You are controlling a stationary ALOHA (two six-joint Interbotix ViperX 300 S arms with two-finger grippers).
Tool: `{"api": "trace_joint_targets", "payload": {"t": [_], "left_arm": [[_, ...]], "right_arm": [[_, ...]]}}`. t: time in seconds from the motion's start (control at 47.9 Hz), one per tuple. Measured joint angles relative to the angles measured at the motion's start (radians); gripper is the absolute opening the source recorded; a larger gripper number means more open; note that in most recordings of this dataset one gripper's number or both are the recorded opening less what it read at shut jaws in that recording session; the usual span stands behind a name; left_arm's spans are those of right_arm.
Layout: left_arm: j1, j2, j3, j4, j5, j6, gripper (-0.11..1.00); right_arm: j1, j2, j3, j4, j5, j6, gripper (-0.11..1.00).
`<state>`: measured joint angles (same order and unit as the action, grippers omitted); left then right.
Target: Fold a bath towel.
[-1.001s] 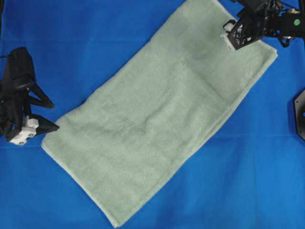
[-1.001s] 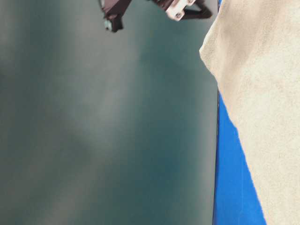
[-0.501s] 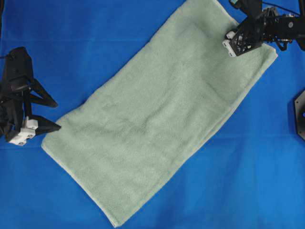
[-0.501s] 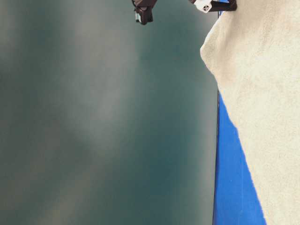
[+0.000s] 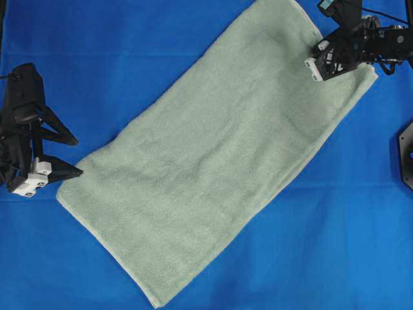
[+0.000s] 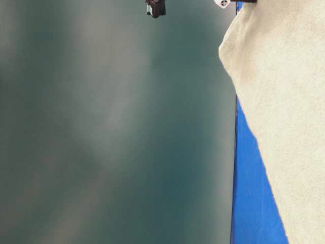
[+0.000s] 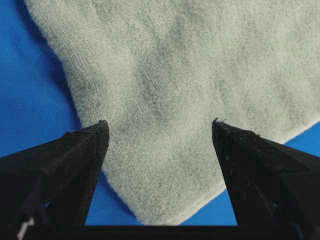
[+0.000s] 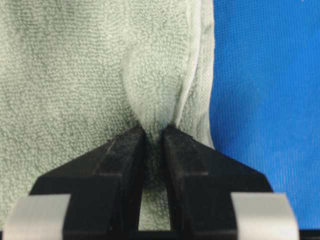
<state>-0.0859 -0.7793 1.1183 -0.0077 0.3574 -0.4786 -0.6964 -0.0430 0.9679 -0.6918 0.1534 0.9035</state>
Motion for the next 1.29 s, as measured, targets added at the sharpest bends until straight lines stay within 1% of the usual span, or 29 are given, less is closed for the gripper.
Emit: {"api": "trace_joint_targets", "payload": {"t": [0.125,0.209,0.271,0.375,0.48,0.605,0.73,0.793,0.897,1.064,1.147,1.293], "left_arm": [[0.000,-0.003,-0.006,-0.002,0.002,-0.003,0.78],[0.000,-0.006,-0.012,-0.002,0.000,-0.003,0.78],[0.002,-0.006,-0.017,-0.002,0.002,-0.003,0.77],[0.002,-0.005,-0.017,-0.002,0.002,-0.003,0.77],[0.000,-0.003,-0.015,-0.002,0.000,0.003,0.77],[0.000,-0.003,-0.015,-0.002,0.000,0.008,0.77],[0.000,-0.003,-0.015,-0.002,0.002,0.008,0.77],[0.002,-0.002,-0.015,-0.002,0.000,0.009,0.77],[0.000,-0.002,-0.017,-0.002,0.002,0.012,0.77],[0.002,-0.002,-0.017,-0.002,0.000,0.014,0.77],[0.002,0.000,-0.017,0.000,0.002,0.017,0.77],[0.000,-0.002,-0.017,0.000,0.002,0.018,0.77]], "right_arm": [[0.064,-0.066,0.003,0.032,0.029,0.000,0.16],[0.138,-0.123,-0.018,0.061,0.061,0.000,0.16],[0.202,-0.155,-0.048,0.089,0.112,0.006,0.16],[0.305,-0.172,-0.101,0.120,0.190,0.021,0.16],[0.397,-0.143,-0.152,0.132,0.238,0.072,0.16],[0.509,-0.055,-0.233,0.132,0.270,0.143,0.16],[0.598,0.034,-0.319,0.132,0.299,0.189,0.16],[0.635,0.080,-0.365,0.130,0.318,0.206,0.16],[0.690,0.161,-0.454,0.130,0.354,0.253,0.16],[0.753,0.267,-0.569,0.130,0.411,0.302,0.16],[0.775,0.293,-0.601,0.132,0.437,0.319,0.16],[0.787,0.298,-0.611,0.130,0.445,0.325,0.16]]}}
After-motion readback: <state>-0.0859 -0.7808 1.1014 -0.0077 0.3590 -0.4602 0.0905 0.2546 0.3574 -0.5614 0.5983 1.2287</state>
